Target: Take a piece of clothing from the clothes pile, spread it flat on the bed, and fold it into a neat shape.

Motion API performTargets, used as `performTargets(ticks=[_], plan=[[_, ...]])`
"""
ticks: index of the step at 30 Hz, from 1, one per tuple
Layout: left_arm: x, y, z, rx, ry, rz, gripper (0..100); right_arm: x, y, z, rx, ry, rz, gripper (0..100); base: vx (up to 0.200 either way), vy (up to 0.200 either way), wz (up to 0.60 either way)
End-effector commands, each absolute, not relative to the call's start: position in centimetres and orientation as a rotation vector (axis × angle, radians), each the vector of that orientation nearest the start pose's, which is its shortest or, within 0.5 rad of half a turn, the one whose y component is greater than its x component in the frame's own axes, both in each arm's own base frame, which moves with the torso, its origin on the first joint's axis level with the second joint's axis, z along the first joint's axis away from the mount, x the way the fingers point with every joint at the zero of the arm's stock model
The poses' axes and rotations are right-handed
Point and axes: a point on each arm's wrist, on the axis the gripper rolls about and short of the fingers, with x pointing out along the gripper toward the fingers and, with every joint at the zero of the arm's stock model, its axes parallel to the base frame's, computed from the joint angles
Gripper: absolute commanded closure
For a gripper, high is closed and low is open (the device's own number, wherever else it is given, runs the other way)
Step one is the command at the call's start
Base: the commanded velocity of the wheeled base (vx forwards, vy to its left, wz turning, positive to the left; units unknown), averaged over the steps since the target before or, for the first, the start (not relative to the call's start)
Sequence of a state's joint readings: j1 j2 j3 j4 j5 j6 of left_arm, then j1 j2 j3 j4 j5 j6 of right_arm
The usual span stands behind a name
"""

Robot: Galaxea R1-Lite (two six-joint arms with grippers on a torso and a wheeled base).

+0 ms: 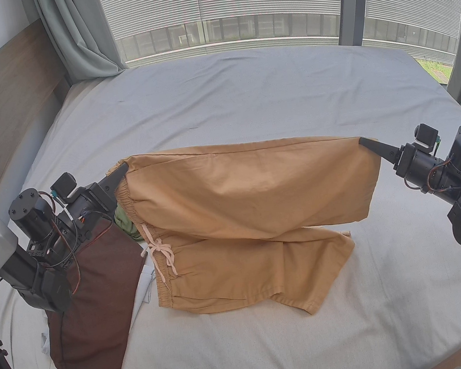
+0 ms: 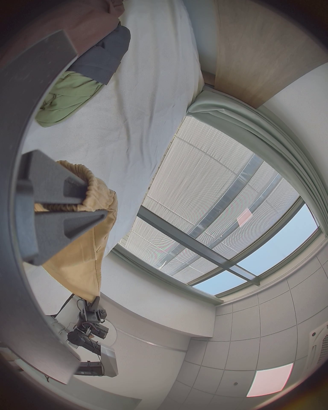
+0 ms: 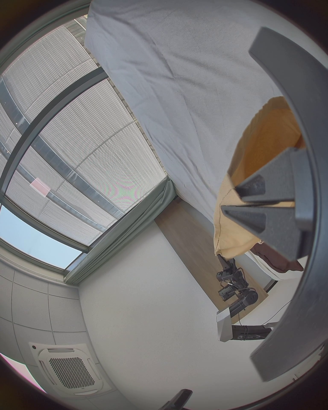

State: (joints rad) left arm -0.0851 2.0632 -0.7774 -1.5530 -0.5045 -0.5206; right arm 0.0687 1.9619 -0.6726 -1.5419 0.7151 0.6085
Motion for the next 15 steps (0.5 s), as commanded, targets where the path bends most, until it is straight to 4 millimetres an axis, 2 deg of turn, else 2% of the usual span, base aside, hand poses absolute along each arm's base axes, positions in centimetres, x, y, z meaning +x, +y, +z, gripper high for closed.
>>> performTargets(ticks=[1,8,15], plan=[[36.7,-4.7,13.5,-0.454,-0.096,-0.637,100,34.1,3.8,14.7,0.496,0.007,0.822,100,0.000,0.000,0.00],[37.6,-5.2,13.2,-0.461,-0.107,-0.620,100,36.1,3.9,13.7,0.498,-0.003,0.801,100,0.000,0.000,0.00],[39.0,-5.3,12.2,-0.468,-0.115,-0.595,100,37.5,4.0,13.5,0.493,-0.022,0.806,100,0.000,0.000,0.00]])
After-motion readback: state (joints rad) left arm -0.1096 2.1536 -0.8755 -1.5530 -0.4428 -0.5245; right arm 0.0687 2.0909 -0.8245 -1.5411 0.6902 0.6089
